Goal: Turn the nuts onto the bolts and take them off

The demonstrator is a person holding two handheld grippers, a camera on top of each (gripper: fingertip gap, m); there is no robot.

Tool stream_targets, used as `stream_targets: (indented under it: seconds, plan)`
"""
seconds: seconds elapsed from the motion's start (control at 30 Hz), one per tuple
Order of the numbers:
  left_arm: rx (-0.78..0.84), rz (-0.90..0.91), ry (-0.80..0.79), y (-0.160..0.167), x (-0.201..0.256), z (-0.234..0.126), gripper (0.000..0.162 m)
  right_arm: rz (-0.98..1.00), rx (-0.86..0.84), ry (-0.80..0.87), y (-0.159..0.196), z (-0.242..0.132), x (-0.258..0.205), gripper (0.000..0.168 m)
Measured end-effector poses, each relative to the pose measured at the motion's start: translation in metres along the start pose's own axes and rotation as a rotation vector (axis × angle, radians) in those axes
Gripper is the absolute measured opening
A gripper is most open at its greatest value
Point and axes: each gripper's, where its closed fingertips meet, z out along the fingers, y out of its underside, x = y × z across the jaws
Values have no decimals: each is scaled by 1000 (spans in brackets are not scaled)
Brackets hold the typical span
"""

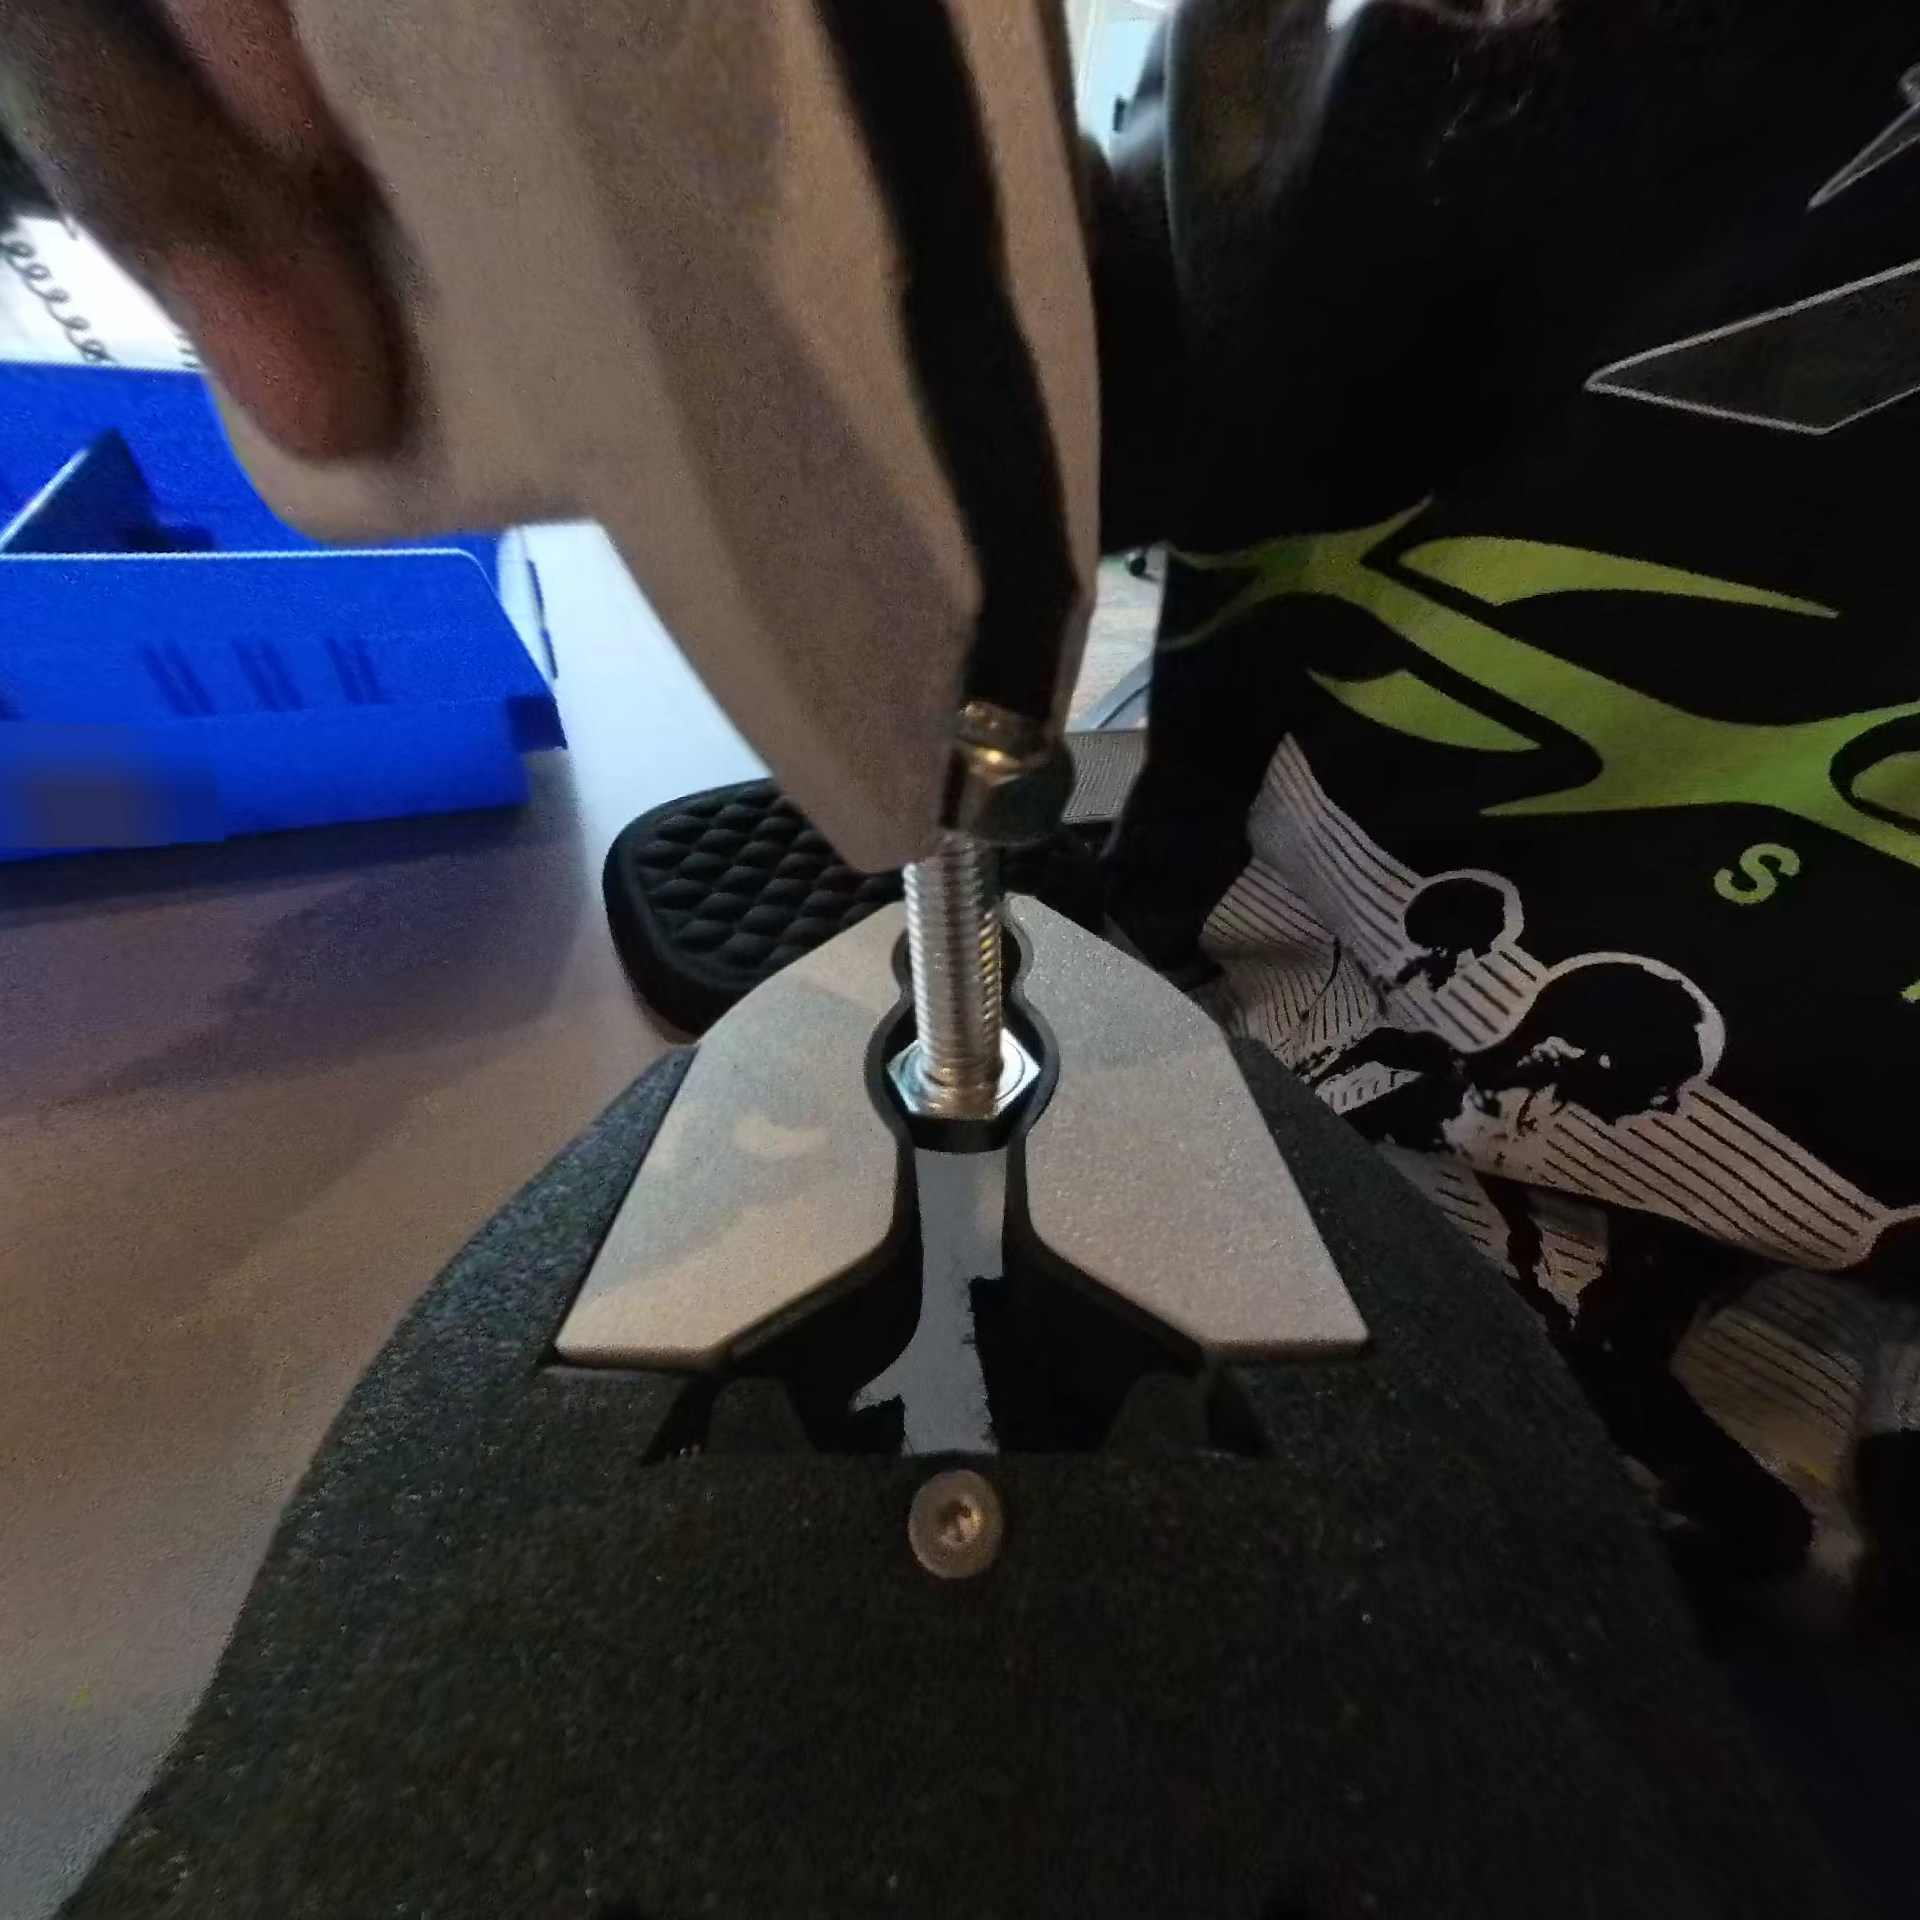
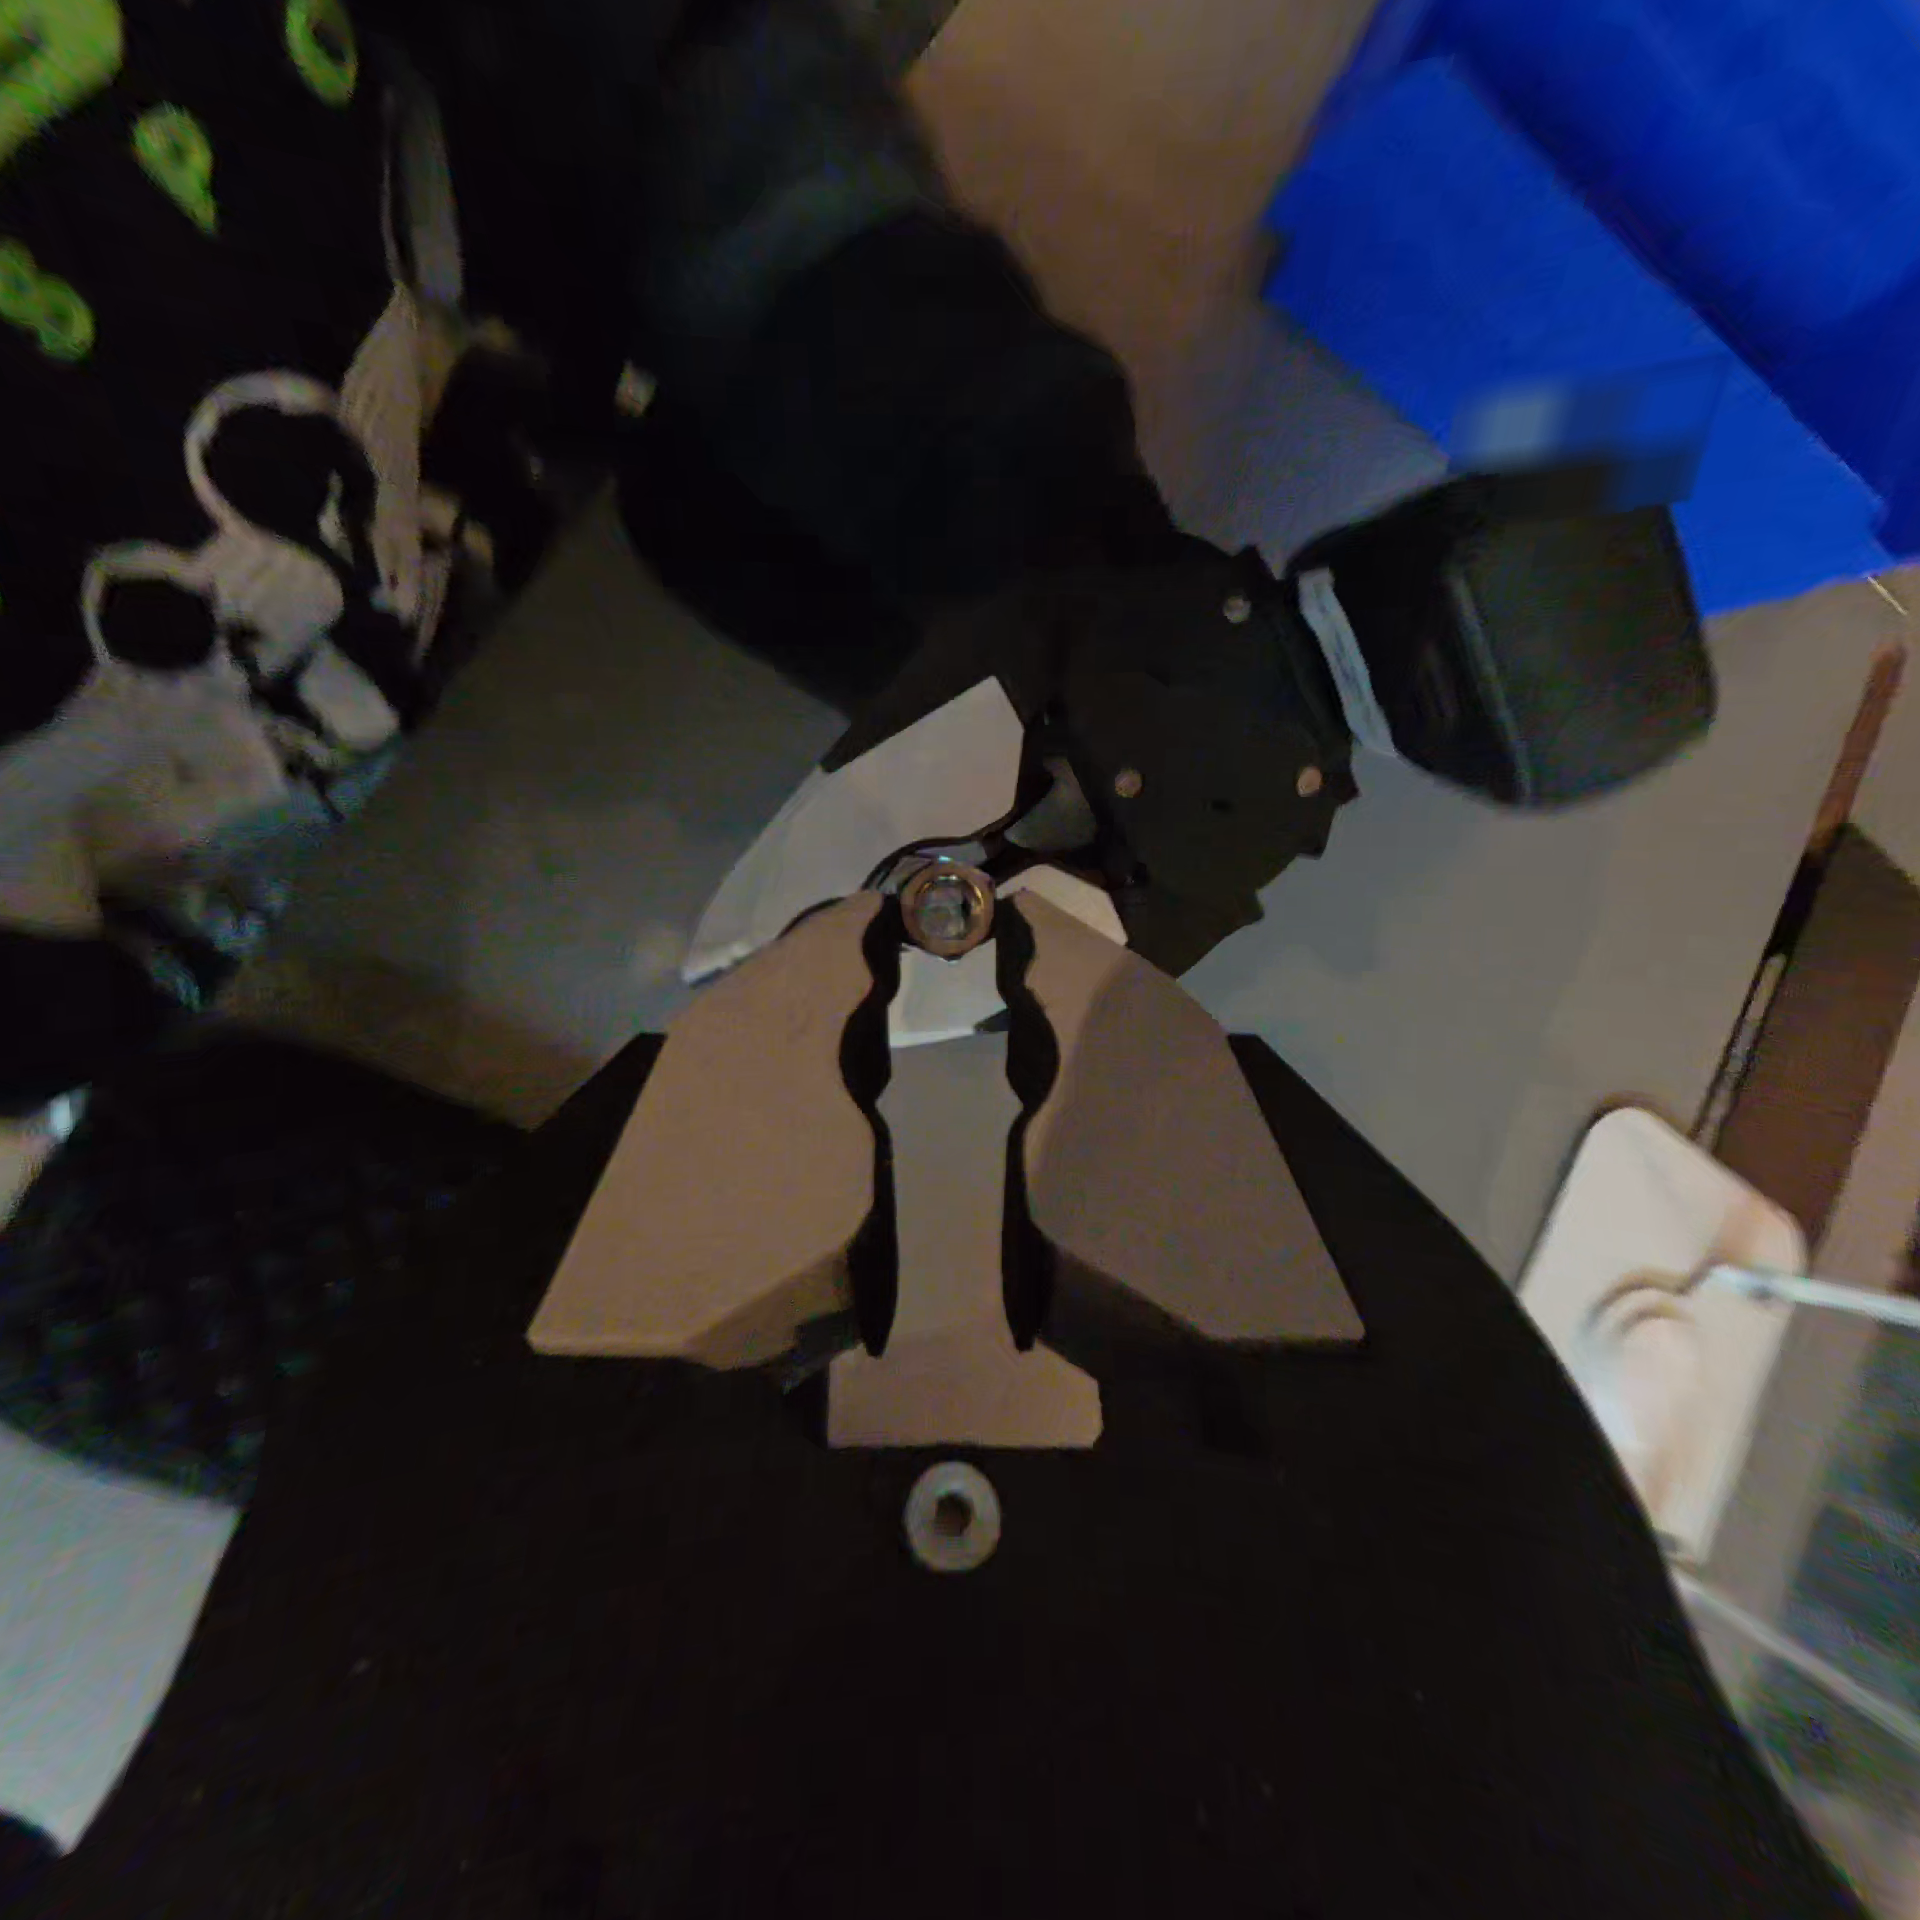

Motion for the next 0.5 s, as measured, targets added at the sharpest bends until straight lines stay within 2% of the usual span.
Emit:
stream_targets:
  seconds: [0.13,0.23,0.37,0.5]
  plan:
    - [43,4,29,-5,0,2,12,-245,-230,-127,-2,-3,3,17]
    - [63,23,-13,-8,-7,-4,12,-328,-284,-172,-10,-8,11,17]
    - [122,56,-89,-19,-15,-15,12,-309,-301,-139,-15,-26,30,17]
    - [200,90,-176,-30,-24,-27,12,-116,-225,-5,-9,-58,54,17]
